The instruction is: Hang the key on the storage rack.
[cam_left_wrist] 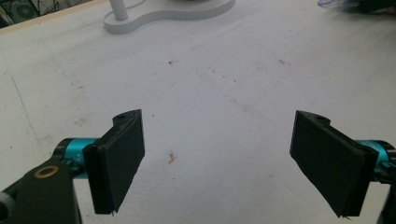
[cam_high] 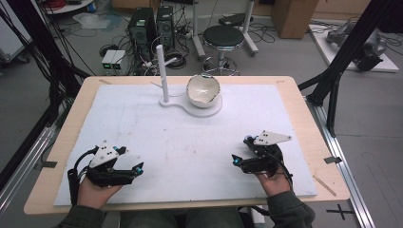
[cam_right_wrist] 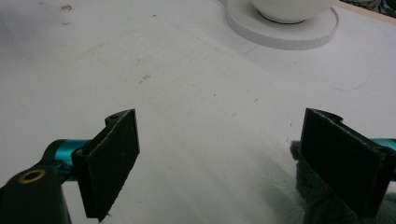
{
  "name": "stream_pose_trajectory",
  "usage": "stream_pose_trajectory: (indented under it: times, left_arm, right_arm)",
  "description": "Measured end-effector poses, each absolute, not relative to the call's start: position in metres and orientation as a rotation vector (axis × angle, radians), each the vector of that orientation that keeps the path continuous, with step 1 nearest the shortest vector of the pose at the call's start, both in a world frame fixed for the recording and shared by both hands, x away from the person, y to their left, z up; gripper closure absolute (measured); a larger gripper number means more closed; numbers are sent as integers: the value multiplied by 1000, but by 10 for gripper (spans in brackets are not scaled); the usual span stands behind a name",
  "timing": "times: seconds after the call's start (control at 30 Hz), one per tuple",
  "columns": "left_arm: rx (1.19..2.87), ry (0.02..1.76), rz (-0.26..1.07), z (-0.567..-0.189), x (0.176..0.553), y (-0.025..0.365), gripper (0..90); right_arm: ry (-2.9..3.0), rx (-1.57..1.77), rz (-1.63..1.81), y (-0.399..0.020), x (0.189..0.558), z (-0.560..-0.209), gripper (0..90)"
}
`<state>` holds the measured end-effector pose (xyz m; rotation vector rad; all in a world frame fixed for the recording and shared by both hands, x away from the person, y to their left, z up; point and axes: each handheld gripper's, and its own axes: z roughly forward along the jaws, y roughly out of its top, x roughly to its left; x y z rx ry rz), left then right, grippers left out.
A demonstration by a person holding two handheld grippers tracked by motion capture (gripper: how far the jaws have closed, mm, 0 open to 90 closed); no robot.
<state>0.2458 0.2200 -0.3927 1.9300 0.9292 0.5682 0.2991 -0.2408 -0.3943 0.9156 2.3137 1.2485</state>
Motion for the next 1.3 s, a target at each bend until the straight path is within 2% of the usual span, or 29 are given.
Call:
stream_pose_trajectory:
  times: [1.3]
  left_arm:
    - [1919,925,572,-391,246,224,184]
  right_arm:
    - [2296,945,1249,-251,295,-388,113]
